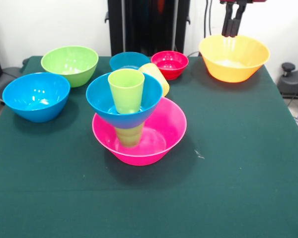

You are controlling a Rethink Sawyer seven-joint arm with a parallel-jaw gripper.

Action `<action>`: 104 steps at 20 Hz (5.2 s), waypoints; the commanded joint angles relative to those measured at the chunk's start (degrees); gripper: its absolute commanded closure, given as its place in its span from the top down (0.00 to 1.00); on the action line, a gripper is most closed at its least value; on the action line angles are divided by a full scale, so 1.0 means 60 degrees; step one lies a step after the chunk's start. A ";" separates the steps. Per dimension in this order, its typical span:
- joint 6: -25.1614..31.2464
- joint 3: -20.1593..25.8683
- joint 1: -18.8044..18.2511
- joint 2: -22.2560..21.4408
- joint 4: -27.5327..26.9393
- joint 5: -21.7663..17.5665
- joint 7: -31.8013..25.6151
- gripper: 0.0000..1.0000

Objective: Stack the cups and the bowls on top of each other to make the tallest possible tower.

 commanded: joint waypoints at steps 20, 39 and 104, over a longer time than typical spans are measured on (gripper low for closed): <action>-0.1338 -0.0417 0.0029 0.0531 0.0910 -0.1457 0.0019 1.00; -0.1801 -0.2015 0.1028 0.1218 0.0662 -0.2946 0.1040 1.00; -0.4797 -0.3381 0.2340 0.3387 0.1866 -0.1456 0.1409 1.00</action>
